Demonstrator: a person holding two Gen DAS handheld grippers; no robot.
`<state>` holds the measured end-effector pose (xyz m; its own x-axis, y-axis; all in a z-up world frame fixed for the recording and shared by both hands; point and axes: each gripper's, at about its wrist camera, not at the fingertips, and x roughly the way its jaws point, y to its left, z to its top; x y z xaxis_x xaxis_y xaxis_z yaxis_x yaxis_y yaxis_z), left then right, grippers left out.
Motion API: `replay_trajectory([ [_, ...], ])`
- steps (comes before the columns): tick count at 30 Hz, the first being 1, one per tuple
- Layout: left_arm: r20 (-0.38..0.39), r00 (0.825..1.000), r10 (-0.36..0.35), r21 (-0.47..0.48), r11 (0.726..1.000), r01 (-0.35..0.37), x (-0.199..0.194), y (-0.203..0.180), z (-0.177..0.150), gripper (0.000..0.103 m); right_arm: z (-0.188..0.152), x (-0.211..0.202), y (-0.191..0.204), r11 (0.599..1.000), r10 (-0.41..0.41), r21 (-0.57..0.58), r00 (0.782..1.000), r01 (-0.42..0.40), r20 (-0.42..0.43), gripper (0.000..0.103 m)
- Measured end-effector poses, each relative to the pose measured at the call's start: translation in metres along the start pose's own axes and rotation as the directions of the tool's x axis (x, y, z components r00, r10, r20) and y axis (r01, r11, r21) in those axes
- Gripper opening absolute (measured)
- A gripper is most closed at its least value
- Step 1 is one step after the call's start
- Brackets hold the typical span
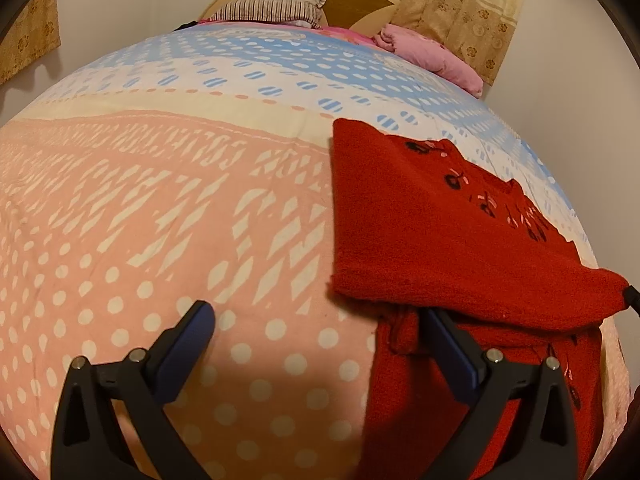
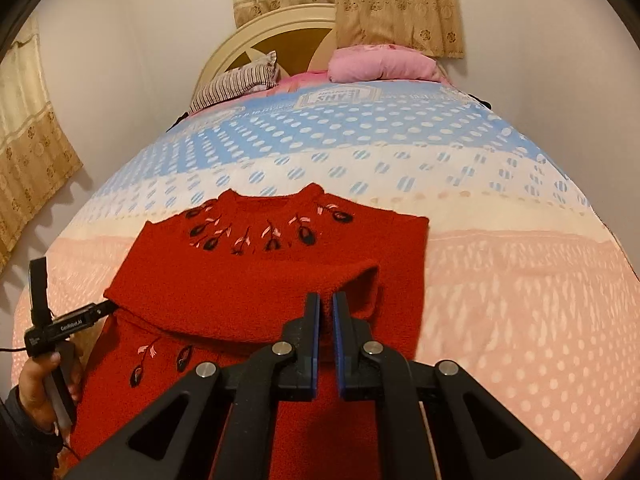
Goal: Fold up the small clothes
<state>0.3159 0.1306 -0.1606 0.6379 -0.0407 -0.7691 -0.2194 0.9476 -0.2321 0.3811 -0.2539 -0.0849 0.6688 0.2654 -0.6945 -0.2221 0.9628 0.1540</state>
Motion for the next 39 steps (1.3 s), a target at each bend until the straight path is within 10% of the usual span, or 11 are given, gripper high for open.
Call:
replay_trajectory([
  [11,-0.001,1.000,-0.007,-0.011,1.000,0.007,-0.001,0.002,-0.001,0.103,-0.037,0.034,-0.024,0.998,-0.061,0.003,0.994,0.062,-0.092,0.009],
  [15,0.006,1.000,-0.021,-0.020,1.000,0.022,-0.008,0.004,-0.003,0.103,-0.031,0.019,-0.024,0.993,-0.111,0.032,0.993,0.112,-0.030,0.048],
  [23,0.124,0.992,0.011,-0.103,0.995,0.002,-0.032,0.015,0.002,0.103,-0.012,0.038,0.005,0.992,0.122,0.015,0.992,-0.121,-0.024,0.048],
  [30,0.102,0.986,0.130,0.066,0.988,-0.137,-0.006,-0.021,0.019,0.103,-0.027,0.069,-0.015,1.000,-0.005,0.025,0.994,0.008,-0.113,0.028],
  [39,0.084,0.980,0.180,0.108,0.976,-0.189,0.005,-0.024,0.014,0.103,-0.009,0.058,0.015,0.996,-0.034,-0.082,0.997,0.028,-0.067,0.031],
])
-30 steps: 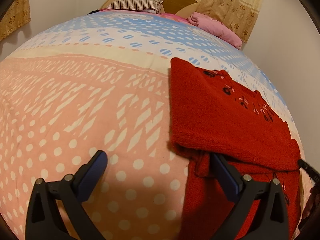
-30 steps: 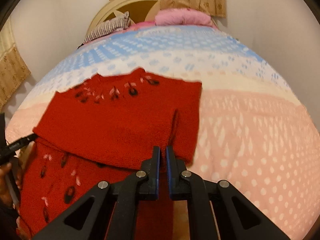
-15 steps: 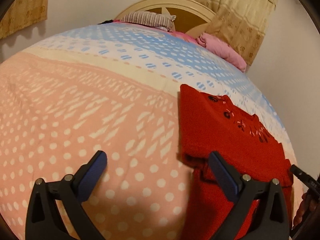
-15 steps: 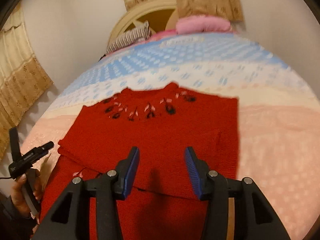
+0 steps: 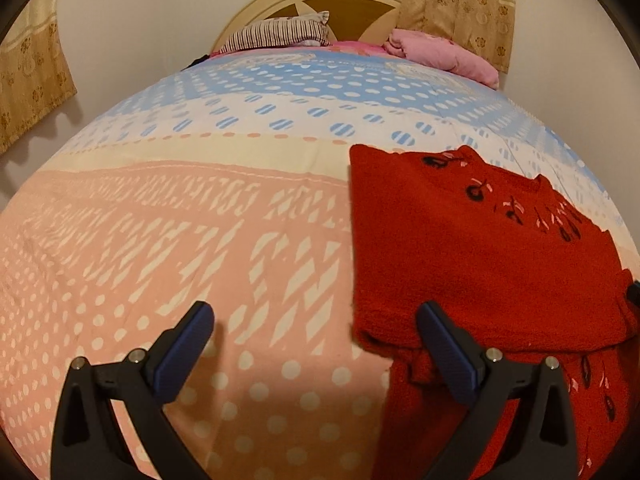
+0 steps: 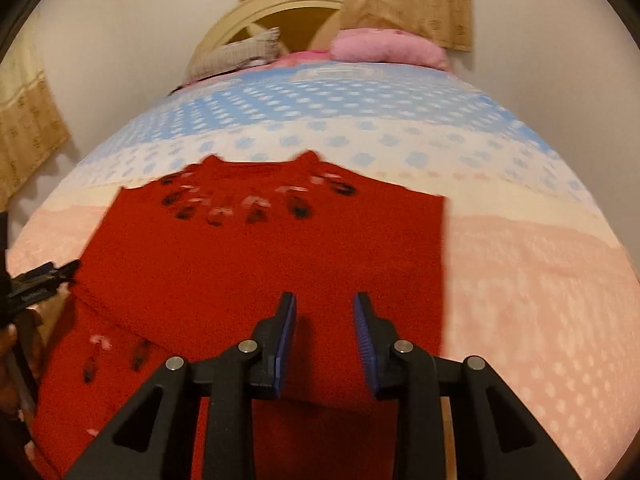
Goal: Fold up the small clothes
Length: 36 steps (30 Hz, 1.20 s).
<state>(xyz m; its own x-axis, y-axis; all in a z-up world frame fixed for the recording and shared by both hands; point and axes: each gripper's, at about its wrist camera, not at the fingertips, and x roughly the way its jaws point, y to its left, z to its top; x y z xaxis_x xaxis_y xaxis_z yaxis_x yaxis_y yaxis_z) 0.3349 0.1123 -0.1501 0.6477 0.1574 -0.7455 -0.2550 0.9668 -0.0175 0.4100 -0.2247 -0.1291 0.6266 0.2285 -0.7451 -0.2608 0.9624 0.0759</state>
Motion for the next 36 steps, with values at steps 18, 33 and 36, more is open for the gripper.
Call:
replay_trajectory([
  [18,0.014,0.999,-0.045,0.030,0.999,0.045,-0.014,-0.008,-0.006,0.103,-0.024,0.014,-0.016,0.999,-0.050,-0.009,0.997,0.050,-0.056,0.031],
  [33,-0.073,0.988,-0.133,-0.033,0.991,0.131,-0.011,0.003,-0.022,0.103,-0.031,0.001,-0.022,0.997,-0.057,0.044,0.998,0.059,-0.034,0.031],
  [36,-0.065,0.989,-0.133,-0.042,0.991,0.131,-0.024,0.009,-0.032,0.103,-0.038,-0.014,-0.020,0.998,-0.039,0.044,0.999,0.038,0.016,0.036],
])
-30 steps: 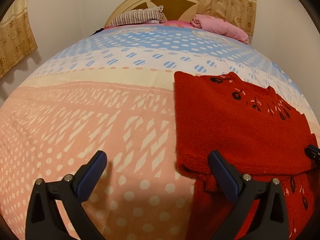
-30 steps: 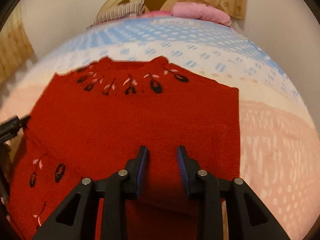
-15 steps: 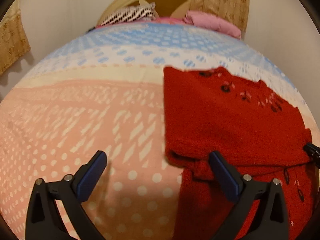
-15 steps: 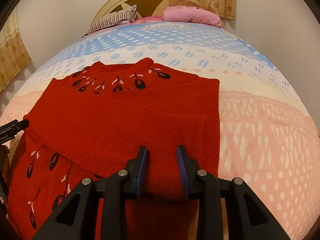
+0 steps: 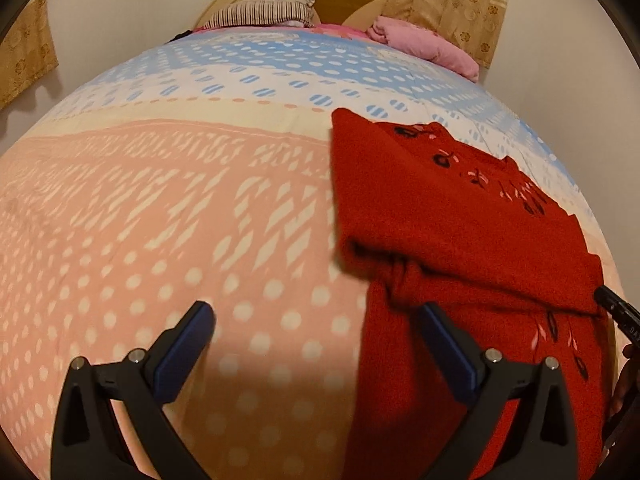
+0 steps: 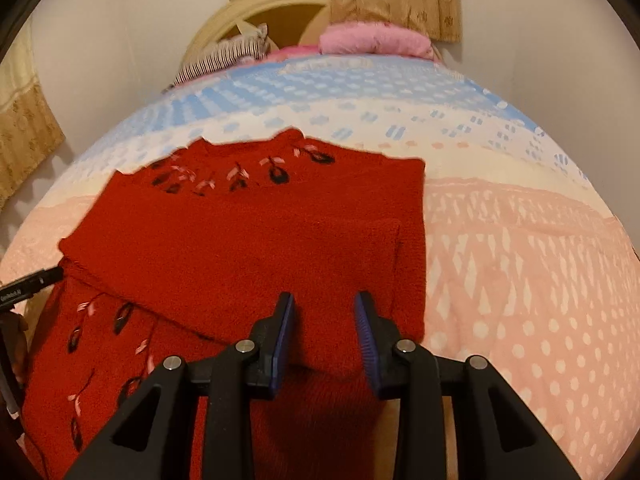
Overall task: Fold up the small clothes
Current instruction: 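Open the right tool and withdraw it from the sweater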
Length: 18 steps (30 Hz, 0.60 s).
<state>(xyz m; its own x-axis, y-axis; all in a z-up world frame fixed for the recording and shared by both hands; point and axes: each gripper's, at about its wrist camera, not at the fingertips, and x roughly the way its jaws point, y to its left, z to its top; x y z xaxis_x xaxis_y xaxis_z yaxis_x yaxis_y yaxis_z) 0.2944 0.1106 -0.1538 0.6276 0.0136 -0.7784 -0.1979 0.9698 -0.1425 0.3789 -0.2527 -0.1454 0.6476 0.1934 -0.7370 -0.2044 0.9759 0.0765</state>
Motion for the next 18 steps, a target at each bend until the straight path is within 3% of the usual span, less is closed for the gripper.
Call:
replay_trajectory([
  [3,0.022,1.000,-0.017,0.013,1.000,0.017,-0.014,-0.001,-0.008,0.103,-0.005,-0.015,0.003,1.000,-0.004,0.000,1.000,0.004,0.028,0.062],
  [13,0.090,0.995,-0.043,0.069,0.997,0.037,-0.055,-0.012,-0.015,0.103,-0.023,-0.030,0.005,0.999,0.034,0.026,0.999,-0.034,0.023,0.063],
  [18,0.087,0.994,-0.059,0.087,0.995,0.051,-0.065,-0.015,-0.024,0.103,-0.034,-0.041,0.007,0.999,0.045,0.030,0.999,-0.045,0.022,0.063],
])
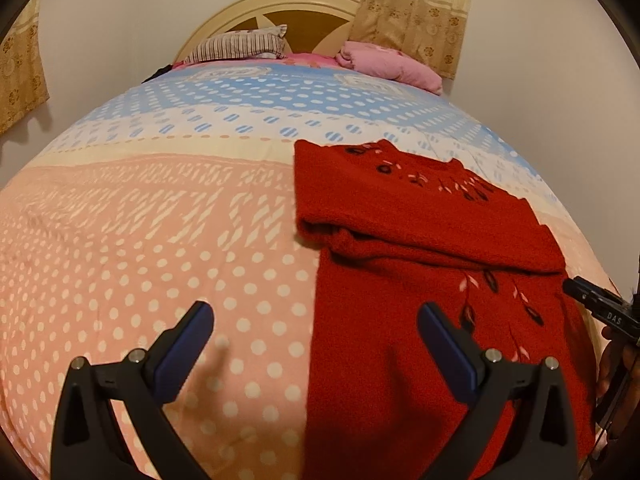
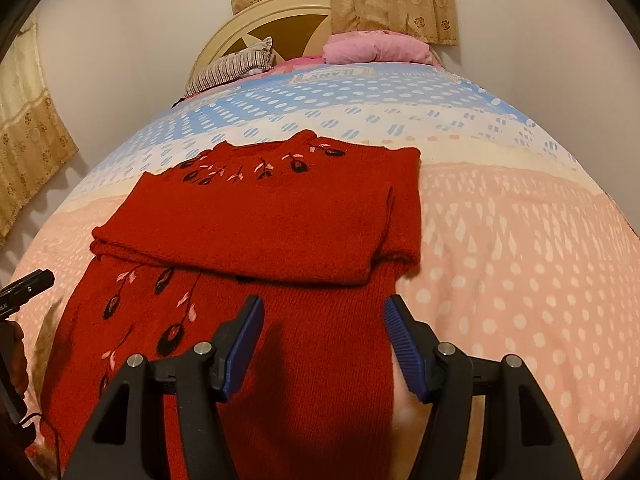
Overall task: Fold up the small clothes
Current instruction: 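Open the right tool and withdraw it from the sweater, then grasp the sweater hem with the left tool while the right tool grasps the hem too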
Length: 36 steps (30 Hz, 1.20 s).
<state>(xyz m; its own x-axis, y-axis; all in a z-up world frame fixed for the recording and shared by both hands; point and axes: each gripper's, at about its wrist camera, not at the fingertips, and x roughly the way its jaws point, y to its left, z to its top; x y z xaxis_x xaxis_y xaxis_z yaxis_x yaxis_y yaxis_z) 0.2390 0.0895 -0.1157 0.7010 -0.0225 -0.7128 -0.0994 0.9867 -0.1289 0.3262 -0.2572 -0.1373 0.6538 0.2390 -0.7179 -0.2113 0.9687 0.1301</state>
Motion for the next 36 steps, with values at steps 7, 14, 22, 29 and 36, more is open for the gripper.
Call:
replay_trajectory([
  [7,-0.005,1.000,-0.020,0.014,1.000,0.020,-0.014,-0.001,-0.012,0.103,-0.015,-0.015,0.006,1.000,0.010,-0.018,1.000,-0.010,-0.007,0.063],
  [14,-0.008,1.000,-0.018,0.014,1.000,0.018,-0.026,0.004,-0.025,0.103,-0.033,-0.024,0.007,1.000,0.021,-0.009,1.000,-0.021,-0.017,0.064],
  [22,0.000,1.000,-0.027,0.011,1.000,0.027,-0.043,0.009,-0.037,0.103,-0.047,-0.032,0.012,1.000,0.027,-0.007,0.999,-0.027,-0.024,0.064],
  [29,0.008,0.999,-0.044,0.018,0.999,0.044,-0.062,0.010,-0.047,0.103,-0.059,-0.039,0.018,0.999,0.019,-0.037,0.999,-0.021,-0.041,0.065],
  [36,-0.011,0.998,-0.069,0.020,0.997,0.069,-0.075,0.009,-0.062,0.103,-0.072,-0.052,0.022,0.997,0.009,-0.075,0.998,-0.013,-0.054,0.065],
])
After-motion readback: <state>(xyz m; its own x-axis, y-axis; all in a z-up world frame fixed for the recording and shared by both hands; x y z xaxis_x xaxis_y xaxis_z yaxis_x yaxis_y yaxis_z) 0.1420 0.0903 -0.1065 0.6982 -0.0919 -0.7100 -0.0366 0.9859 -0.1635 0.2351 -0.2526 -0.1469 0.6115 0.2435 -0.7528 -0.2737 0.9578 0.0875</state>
